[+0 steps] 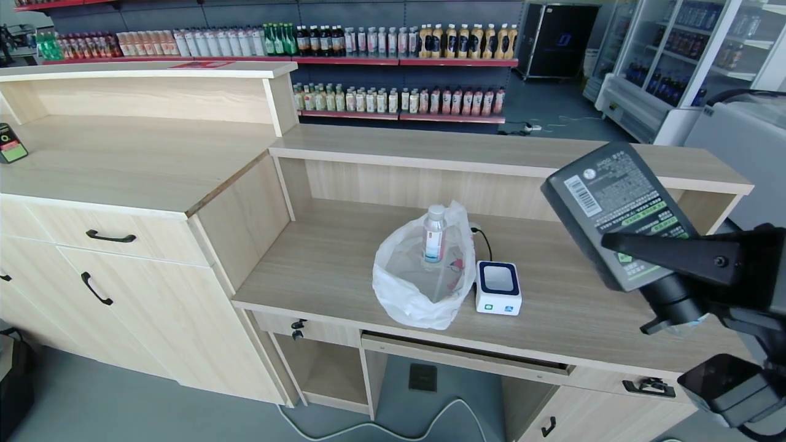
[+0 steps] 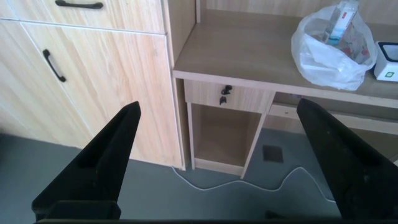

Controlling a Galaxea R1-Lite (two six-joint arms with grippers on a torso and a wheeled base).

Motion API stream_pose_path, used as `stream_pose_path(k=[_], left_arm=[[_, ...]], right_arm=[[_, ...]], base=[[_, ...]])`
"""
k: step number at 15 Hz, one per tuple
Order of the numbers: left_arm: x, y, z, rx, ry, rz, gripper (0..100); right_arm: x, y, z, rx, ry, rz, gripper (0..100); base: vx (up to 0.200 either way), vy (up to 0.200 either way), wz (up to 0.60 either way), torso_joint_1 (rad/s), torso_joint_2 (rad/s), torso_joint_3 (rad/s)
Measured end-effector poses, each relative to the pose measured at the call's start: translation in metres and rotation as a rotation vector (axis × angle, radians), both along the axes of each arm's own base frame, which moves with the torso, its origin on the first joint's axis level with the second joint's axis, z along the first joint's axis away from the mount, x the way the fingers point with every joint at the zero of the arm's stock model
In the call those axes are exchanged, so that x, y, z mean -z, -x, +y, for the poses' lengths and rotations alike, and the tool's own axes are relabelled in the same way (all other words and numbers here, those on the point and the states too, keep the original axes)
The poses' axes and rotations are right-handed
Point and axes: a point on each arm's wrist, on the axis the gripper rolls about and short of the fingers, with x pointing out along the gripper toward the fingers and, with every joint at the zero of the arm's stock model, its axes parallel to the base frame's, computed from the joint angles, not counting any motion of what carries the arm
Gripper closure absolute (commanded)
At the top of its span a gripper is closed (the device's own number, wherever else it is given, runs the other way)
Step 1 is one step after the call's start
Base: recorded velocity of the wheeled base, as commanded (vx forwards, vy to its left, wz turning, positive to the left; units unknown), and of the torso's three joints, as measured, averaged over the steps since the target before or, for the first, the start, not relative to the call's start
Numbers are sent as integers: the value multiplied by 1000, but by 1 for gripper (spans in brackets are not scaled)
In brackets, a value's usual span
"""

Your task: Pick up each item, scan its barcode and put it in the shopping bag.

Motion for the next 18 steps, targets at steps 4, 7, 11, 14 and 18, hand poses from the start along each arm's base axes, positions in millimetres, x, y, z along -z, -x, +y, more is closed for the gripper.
stream_pose_path(k=[4,7,11,14,18], left_arm=[[0,0,0,1,0,0,0],[0,0,0,0,0,0,0],[0,0,0,0,0,0,0],[0,0,0,0,0,0,0],[0,0,0,0,0,0,0]], right_arm=[[11,22,17,-121,26,-31,100],[16,32,25,-184,50,-72,100],[22,49,18,-204,102,31,100],[22,69,5,-242,149,61,100],[11,76,1,-228,134,-4,100]], base=[[0,0,0,0,0,0],[0,0,0,0,0,0],[0,0,0,0,0,0],[0,0,0,0,0,0],[0,0,0,0,0,0]])
